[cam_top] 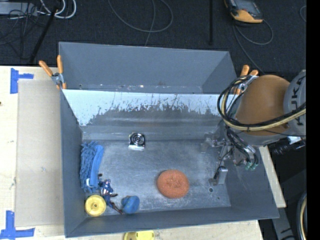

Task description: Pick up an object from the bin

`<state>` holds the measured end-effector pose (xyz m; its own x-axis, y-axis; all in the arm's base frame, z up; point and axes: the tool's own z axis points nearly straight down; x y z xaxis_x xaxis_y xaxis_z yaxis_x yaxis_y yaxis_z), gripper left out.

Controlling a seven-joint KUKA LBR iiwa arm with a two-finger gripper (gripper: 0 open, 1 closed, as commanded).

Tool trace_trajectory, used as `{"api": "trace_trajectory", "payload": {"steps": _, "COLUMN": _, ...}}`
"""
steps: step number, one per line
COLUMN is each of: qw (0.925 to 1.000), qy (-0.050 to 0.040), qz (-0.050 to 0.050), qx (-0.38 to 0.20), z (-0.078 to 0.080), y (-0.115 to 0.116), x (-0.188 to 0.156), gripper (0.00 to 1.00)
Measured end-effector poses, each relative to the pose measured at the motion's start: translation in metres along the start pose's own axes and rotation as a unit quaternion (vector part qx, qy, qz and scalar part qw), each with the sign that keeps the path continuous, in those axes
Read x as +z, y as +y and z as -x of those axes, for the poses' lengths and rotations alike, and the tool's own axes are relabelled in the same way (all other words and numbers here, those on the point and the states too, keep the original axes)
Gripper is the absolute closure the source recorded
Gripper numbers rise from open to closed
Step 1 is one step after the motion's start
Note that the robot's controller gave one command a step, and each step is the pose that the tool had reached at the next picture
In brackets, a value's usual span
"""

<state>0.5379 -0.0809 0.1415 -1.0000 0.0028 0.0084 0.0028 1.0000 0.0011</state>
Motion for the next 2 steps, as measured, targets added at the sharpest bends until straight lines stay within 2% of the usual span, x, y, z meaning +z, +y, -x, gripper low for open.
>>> {"api": "trace_trajectory", "payload": {"steps": 1, "qw": 1.0, "qy": -0.0038, "qz": 0.0, "qx": -0.002, "z": 0.002, "y": 0.0, "x": -0.005, "gripper": 0.0}}
{"api": "trace_trajectory", "payload": {"steps": 2, "qw": 0.9963, "qy": -0.0037, "qz": -0.001, "qx": -0.086, "z": -0.001, "y": 0.061, "x": 0.045, "gripper": 0.0}}
